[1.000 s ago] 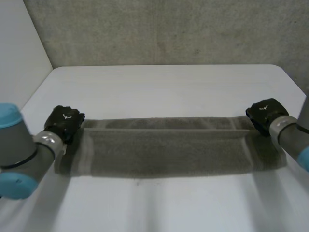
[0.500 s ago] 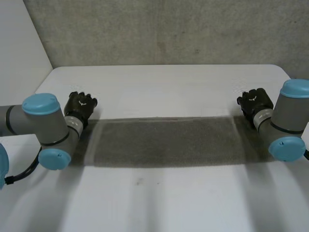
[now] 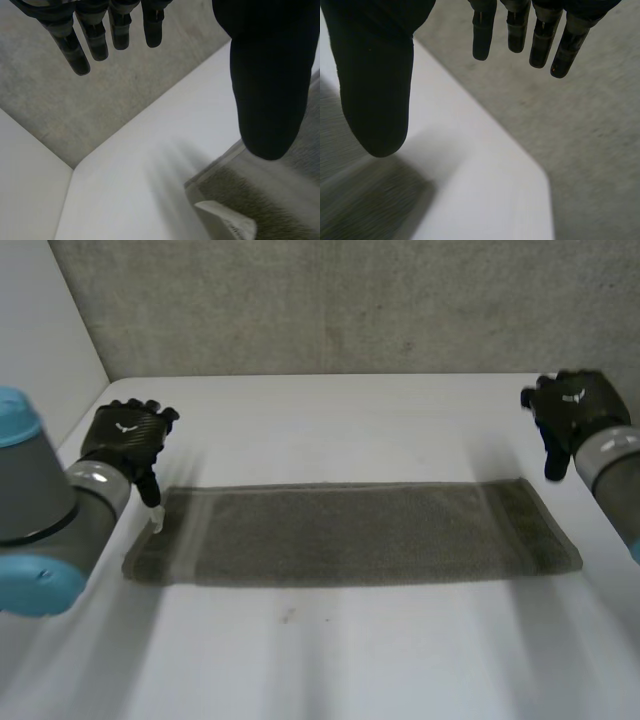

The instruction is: Fold the towel.

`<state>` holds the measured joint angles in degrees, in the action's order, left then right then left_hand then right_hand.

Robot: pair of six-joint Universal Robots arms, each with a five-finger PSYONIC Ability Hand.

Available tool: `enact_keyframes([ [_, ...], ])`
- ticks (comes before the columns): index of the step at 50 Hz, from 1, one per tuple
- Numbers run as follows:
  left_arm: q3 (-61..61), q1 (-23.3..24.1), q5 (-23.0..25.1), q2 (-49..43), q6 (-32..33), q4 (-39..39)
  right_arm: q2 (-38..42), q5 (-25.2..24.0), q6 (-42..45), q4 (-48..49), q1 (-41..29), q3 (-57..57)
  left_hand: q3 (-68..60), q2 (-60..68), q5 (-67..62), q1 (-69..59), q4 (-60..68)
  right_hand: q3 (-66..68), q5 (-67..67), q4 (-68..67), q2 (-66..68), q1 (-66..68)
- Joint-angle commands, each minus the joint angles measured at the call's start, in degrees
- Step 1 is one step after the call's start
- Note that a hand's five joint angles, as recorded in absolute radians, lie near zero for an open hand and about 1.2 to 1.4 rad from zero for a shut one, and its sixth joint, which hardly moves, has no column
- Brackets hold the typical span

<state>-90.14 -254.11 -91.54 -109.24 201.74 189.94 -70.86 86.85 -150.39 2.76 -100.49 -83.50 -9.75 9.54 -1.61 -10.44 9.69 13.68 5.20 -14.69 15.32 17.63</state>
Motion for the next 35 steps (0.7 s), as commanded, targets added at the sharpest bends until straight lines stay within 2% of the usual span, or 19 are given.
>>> enact_keyframes([
  [1, -12.7, -1.8, 5.0, 11.3, -5.9, 2.6, -5.5, -5.4, 0.0, -4.0, 5.1, -12.1, -0.2, 0.5, 1.6, 0.4, 0.3, -3.7, -5.2, 4.7, -5.3, -7.6],
  [7, -17.3, -2.1, 6.3, 13.4, -9.8, 6.0, -6.0, -9.1, -0.1, -2.9, 9.2, -18.3, -0.2, 0.5, 1.6, 0.4, 0.3, -3.7, -5.2, 4.7, -5.3, -7.6],
  [9, -19.3, -2.2, 6.4, 13.4, -11.4, 8.6, -5.7, -12.8, 0.0, -1.1, 11.8, -21.2, -0.2, 0.5, 1.6, 0.4, 0.3, -2.6, -4.1, 3.6, -4.2, -6.6],
  [10, -19.3, -2.2, 6.4, 13.4, -11.5, 8.6, -5.7, -12.8, 0.0, -1.1, 11.8, -21.2, -0.2, 0.5, 1.6, 0.4, 0.3, -2.6, -4.1, 3.6, -4.2, -6.5],
  [12, -20.9, -2.4, 6.3, 13.2, -12.7, 11.3, -5.0, -16.3, 0.0, 1.5, 13.9, -22.9, -0.2, 0.5, 1.6, 0.4, 0.3, 0.9, -0.6, 0.1, -0.7, -3.0],
  [17, -22.5, -2.7, 6.3, 12.8, -13.7, 14.8, -1.6, -19.3, -0.1, 5.3, 15.1, -23.6, -0.2, 0.5, 1.6, 0.4, 0.3, 9.3, 7.8, -8.3, 7.7, 5.4],
  [20, -23.3, -3.2, 6.3, 12.8, -13.7, 15.7, 0.4, -19.4, 0.0, 7.2, 15.3, -23.6, -0.2, 0.5, 1.6, 0.4, 0.3, 15.2, 13.7, -14.2, 13.6, 11.3],
  [35, -24.6, -3.1, 6.4, 12.8, -13.6, 16.1, 4.7, -19.3, 0.7, 12.2, 16.5, -23.2, -0.2, 0.5, 1.6, 0.4, 0.3, 24.2, 22.6, -23.2, 22.5, 20.2],
])
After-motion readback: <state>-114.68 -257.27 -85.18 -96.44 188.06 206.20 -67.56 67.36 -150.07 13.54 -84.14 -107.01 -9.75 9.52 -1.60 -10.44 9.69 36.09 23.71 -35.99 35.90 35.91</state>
